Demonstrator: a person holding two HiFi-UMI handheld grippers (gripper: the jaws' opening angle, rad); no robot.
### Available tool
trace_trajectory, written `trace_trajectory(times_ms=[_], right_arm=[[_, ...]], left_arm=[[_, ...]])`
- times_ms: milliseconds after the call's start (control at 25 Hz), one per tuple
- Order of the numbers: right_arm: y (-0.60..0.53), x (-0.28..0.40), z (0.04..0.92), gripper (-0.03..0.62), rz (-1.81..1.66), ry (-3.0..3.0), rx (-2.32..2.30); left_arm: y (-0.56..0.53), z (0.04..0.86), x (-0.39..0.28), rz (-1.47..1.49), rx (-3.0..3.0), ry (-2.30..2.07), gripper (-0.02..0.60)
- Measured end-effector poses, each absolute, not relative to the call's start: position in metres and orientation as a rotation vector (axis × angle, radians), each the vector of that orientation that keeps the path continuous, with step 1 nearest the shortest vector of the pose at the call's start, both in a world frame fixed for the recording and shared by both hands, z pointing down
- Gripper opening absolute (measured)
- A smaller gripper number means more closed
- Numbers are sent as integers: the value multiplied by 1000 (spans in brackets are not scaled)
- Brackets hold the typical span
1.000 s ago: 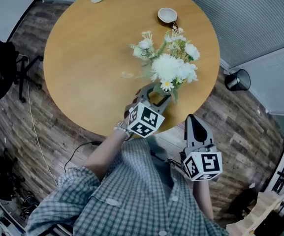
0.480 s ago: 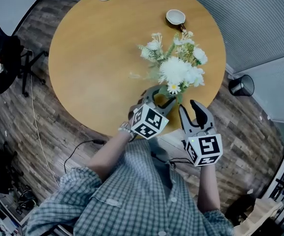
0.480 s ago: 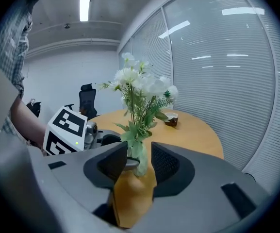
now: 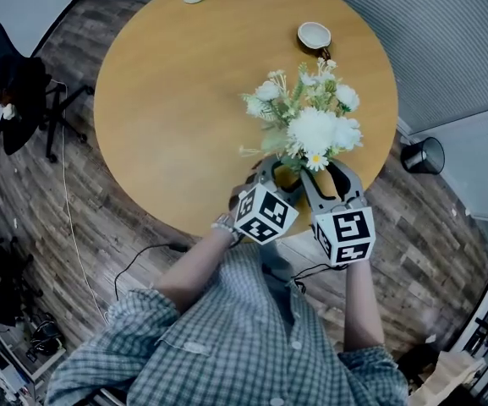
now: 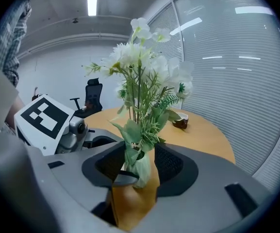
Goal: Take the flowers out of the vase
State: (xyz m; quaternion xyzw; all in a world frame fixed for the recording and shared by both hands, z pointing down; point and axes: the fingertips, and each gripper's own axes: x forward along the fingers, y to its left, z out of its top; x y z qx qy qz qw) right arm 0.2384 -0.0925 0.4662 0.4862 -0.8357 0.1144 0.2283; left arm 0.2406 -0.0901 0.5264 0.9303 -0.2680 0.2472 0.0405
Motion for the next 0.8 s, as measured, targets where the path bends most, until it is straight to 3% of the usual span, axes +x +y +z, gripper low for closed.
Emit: trace_trajectory(times_ms=[480,600,800], right_arm=[[-110,231,475,161,275,-2298,1331],[-108,229,476,102,262,-2290,1350],[-107,229,473,81,259,-2305,1364]], left_arm=[[-90,526,239,763,2854,-825,222],[-89,526,239,761,2855,-826,222],[-89,525,241,764,2856,-828,222]])
